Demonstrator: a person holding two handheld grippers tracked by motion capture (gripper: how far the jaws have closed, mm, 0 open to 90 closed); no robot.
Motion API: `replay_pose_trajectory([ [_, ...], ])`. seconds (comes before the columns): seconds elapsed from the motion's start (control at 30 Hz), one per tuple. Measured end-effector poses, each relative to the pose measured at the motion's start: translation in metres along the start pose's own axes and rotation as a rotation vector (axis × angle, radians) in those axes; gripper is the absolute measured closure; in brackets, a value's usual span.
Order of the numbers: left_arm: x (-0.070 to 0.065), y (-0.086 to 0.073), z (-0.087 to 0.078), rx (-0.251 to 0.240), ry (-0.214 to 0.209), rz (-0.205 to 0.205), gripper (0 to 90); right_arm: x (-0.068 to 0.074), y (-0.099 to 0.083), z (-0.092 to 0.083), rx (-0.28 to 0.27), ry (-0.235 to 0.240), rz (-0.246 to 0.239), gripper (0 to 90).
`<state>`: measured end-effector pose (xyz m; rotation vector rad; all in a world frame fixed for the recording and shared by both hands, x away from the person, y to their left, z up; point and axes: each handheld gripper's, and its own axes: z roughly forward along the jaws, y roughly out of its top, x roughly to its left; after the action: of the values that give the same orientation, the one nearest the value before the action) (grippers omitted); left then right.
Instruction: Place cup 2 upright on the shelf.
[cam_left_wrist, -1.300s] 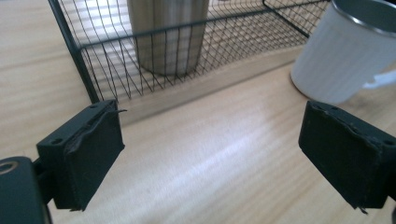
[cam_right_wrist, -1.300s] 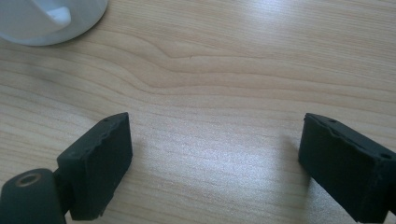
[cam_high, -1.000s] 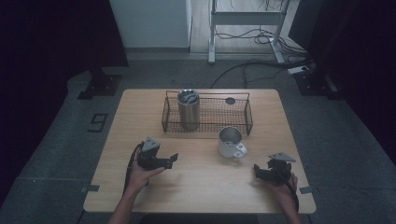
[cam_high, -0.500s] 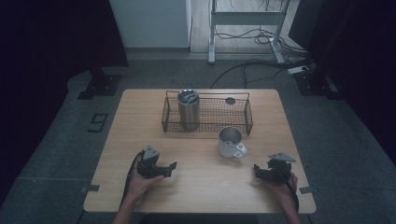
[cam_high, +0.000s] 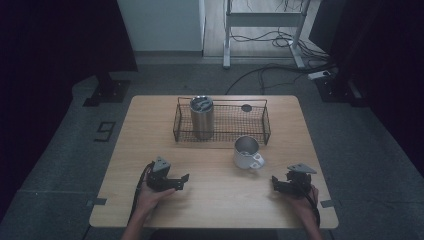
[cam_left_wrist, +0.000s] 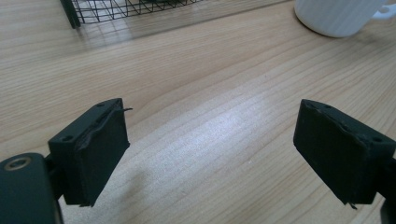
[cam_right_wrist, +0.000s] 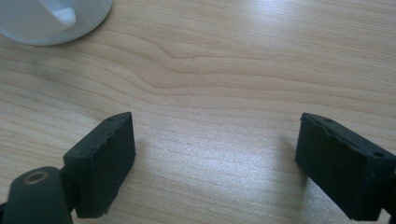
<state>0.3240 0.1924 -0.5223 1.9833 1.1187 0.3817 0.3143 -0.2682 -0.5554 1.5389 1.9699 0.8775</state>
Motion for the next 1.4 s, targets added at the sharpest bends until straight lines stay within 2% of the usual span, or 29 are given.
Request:
replay_pose_trajectory([
  [0.2, 0.003, 0.001, -0.002, -0.006, -0.001, -0.004, 10.3, 0.0, -0.001, -0.002, -0.013, -0.006, 0.001, 13.1],
  [0.33, 0.003, 0.001, -0.004, -0.018, 0.002, -0.002, 11.0, 0.001, -0.003, -0.005, -0.04, -0.01, -0.002, 13.3],
  [0.47, 0.0, 0.001, -0.004, -0.015, -0.007, 0.004, 11.0, 0.001, -0.002, -0.01, -0.054, 0.0, 0.009, 13.3],
  [0.6, -0.004, 0.002, -0.006, -0.019, -0.01, 0.018, 11.0, 0.003, 0.001, -0.02, -0.09, 0.015, 0.021, 13.3],
  [0.8, -0.002, 0.003, -0.007, -0.022, -0.011, 0.01, 11.0, 0.008, 0.01, -0.031, -0.139, 0.066, 0.039, 13.2],
  [0.93, -0.001, 0.003, -0.005, -0.018, -0.02, 0.005, 11.0, 0.014, 0.016, -0.034, -0.156, 0.097, 0.027, 13.2],
  [1.17, -0.005, 0.002, -0.001, -0.001, -0.02, 0.023, 11.0, 0.019, 0.026, -0.042, -0.189, 0.133, 0.032, 13.1],
  [1.4, -0.009, 0.001, 0.005, 0.023, -0.022, 0.038, 11.0, 0.027, 0.044, -0.044, -0.216, 0.17, 0.015, 12.9],
])
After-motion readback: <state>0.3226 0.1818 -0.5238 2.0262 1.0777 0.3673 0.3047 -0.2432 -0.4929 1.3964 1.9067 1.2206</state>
